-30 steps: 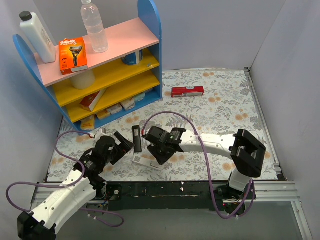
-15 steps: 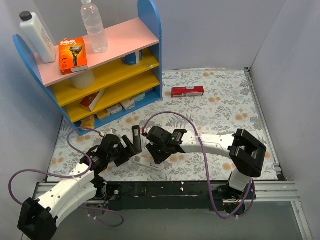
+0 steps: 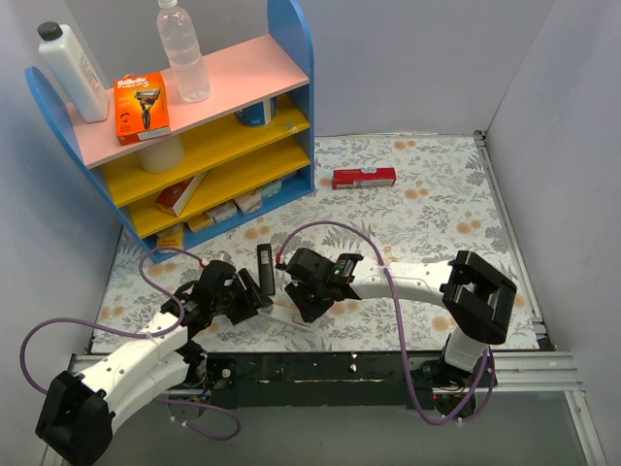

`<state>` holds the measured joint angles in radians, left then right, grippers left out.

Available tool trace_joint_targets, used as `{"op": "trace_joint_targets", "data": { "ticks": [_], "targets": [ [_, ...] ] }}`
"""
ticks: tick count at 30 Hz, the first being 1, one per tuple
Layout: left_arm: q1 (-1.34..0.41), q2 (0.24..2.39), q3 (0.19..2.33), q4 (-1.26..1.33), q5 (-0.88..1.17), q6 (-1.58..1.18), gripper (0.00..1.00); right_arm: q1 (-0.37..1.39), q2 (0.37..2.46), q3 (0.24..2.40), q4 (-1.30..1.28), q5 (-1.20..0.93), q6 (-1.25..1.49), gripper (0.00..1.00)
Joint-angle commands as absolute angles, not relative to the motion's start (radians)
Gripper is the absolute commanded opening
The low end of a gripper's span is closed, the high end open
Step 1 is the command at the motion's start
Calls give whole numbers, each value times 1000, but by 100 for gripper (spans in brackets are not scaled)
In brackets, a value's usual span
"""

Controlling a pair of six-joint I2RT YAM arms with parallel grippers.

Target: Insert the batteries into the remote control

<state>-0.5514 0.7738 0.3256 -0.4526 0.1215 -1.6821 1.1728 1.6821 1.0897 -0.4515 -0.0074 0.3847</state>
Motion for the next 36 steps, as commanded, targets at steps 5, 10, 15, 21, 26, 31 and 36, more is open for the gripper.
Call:
{"op": "trace_joint_targets", "data": {
  "ticks": [5, 10, 15, 21, 26, 31, 36],
  "targets": [
    [-549, 799, 291, -400, 176, -1684, 45, 1173, 1690, 1060, -417, -51, 347, 38],
    [-548, 811, 285, -385, 190, -1686, 40, 1178, 1704, 1061, -423, -61, 330, 38],
    [-549, 815, 281, -382, 192, -1689, 36, 1184, 1710, 1058, -422, -72, 333, 38],
    [-548, 825, 279, -364, 206, -1687, 30, 1184, 1720, 1043, -390, -69, 359, 39],
    [-549, 828, 278, -359, 210, -1687, 29, 1183, 1735, 1034, -361, -101, 364, 39],
    [-549, 831, 276, -351, 212, -1686, 28, 1163, 1744, 997, -327, -123, 370, 39],
    [-548, 838, 272, -342, 221, -1687, 27, 1143, 1770, 994, -322, -144, 351, 36]
  ]
}}
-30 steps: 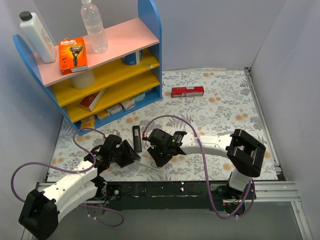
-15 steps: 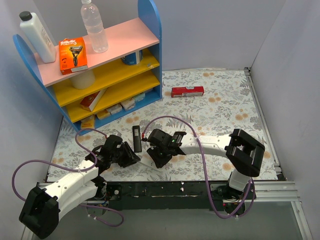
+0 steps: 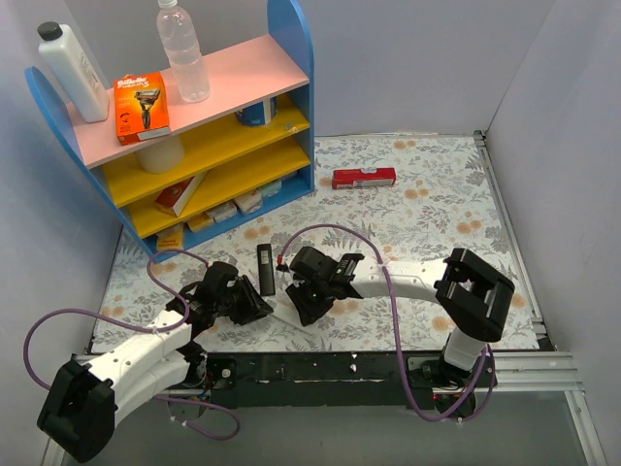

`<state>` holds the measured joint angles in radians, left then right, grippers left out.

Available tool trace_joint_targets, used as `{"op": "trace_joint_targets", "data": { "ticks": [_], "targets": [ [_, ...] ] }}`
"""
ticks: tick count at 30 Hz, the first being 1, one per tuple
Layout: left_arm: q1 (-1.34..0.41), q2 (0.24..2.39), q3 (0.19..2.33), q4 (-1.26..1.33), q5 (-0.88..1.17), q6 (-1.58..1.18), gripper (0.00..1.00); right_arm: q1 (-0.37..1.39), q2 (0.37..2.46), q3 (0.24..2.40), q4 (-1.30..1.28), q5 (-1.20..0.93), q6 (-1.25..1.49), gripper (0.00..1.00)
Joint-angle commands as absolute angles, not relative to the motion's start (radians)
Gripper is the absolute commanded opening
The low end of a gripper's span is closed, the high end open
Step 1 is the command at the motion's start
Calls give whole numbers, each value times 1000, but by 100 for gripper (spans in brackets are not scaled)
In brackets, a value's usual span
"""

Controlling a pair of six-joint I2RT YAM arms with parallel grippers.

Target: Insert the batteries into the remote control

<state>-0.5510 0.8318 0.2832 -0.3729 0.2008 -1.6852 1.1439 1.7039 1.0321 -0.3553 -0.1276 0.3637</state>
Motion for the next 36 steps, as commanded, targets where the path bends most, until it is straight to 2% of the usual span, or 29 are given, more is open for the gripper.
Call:
{"op": "trace_joint_targets", "data": {
  "ticks": [1, 21, 28, 36],
  "targets": [
    [-549, 841, 272, -339, 221, -1687, 27, 1140, 1775, 994, -321, -149, 350, 36],
    [-548, 885, 259, -295, 261, -1677, 19, 1112, 1907, 1034, -187, -158, 281, 29],
    [-548, 876, 267, -307, 244, -1675, 22, 1106, 1899, 1058, -175, -149, 246, 30],
    [-548, 861, 284, -324, 204, -1683, 25, 1106, 1787, 1104, -241, -115, 193, 36]
  ]
}}
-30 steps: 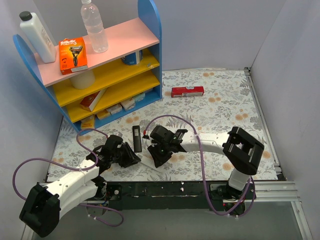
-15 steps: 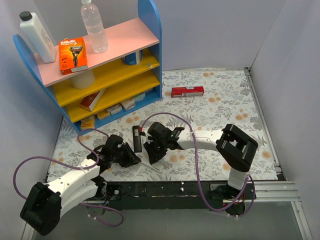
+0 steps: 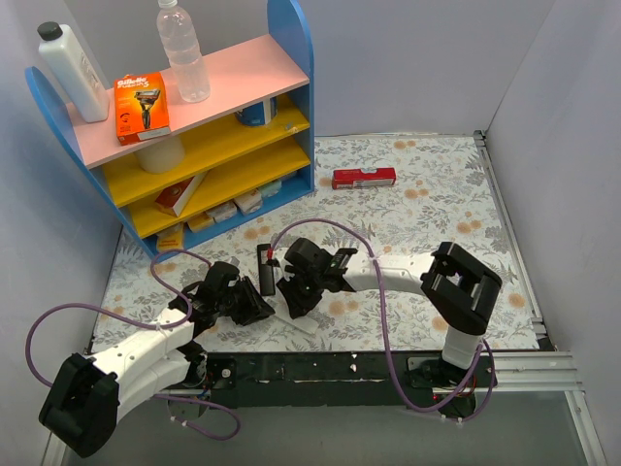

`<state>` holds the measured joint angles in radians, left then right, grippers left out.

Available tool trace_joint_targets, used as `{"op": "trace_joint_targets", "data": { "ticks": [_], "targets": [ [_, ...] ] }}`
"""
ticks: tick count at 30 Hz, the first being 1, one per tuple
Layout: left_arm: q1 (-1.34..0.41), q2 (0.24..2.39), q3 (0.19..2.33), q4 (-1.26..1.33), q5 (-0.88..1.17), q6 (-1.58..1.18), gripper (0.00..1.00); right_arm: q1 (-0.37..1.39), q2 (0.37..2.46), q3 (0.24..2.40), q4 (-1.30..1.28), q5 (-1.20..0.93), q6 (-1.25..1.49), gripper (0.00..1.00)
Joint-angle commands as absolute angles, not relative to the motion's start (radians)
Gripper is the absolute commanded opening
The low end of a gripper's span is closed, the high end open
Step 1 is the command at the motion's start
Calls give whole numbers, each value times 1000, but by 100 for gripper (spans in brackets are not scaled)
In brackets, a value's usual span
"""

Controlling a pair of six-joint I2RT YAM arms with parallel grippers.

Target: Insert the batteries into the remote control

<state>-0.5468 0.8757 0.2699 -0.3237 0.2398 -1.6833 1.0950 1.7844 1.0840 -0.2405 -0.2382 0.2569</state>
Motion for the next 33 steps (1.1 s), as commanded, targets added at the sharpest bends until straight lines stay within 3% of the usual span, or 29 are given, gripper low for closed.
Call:
{"op": "trace_joint_targets", "data": {
  "ticks": [1, 12, 17, 21, 25, 33],
  "targets": [
    [-548, 856, 288, -327, 195, -1689, 26, 1104, 1770, 1112, -250, -115, 189, 37],
    [-548, 842, 328, -347, 164, -1692, 39, 1106, 1692, 1195, -311, -109, 195, 46],
    [-548, 838, 363, -386, 130, -1678, 50, 1104, 1643, 1181, -388, -48, 294, 46],
    [-548, 844, 412, -423, 80, -1640, 56, 1104, 1562, 1111, -492, 44, 583, 46],
    [-548, 850, 446, -456, 55, -1612, 64, 1108, 1447, 950, -436, 25, 780, 46],
    [-548, 923, 465, -404, 34, -1528, 67, 1129, 1396, 864, -359, 14, 793, 48]
  ]
}}
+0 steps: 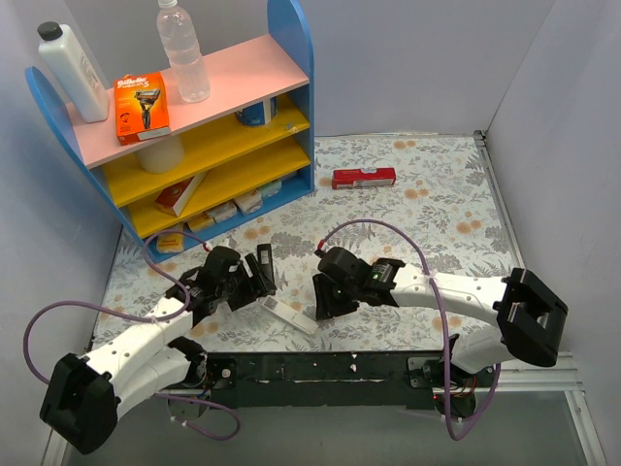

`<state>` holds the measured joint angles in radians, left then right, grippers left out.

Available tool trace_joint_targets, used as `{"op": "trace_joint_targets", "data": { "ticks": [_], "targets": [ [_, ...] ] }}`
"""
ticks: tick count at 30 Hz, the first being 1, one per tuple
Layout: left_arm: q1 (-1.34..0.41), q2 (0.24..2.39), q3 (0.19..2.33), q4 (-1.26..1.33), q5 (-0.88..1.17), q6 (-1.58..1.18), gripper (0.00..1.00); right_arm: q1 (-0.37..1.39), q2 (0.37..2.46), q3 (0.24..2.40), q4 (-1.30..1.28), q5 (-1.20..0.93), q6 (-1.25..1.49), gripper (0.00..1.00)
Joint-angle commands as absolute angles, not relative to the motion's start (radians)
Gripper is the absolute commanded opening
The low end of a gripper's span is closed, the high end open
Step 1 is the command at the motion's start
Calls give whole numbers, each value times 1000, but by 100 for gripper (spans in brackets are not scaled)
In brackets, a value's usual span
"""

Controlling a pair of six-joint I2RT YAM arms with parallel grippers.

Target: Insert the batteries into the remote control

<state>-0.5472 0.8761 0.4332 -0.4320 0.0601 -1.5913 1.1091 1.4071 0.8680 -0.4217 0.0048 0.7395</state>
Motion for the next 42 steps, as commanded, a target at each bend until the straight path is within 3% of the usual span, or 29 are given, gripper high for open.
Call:
{"op": "trace_joint_targets", "data": {
  "ticks": [1, 17, 28, 42],
  "targets": [
    [-548, 937, 465, -390, 40, -1522, 68, 1135, 1399, 856, -359, 17, 799, 47],
    [-548, 1117, 471, -302, 238, -1448, 66, 1154, 1355, 781, -362, 48, 867, 48],
    [-551, 1065, 400, -330, 350, -1529, 56, 1154, 1319, 769, -414, 97, 948, 46],
    [-555, 977, 325, -334, 425, -1603, 54, 1154, 1261, 699, -357, 156, 1035, 42]
  ]
}}
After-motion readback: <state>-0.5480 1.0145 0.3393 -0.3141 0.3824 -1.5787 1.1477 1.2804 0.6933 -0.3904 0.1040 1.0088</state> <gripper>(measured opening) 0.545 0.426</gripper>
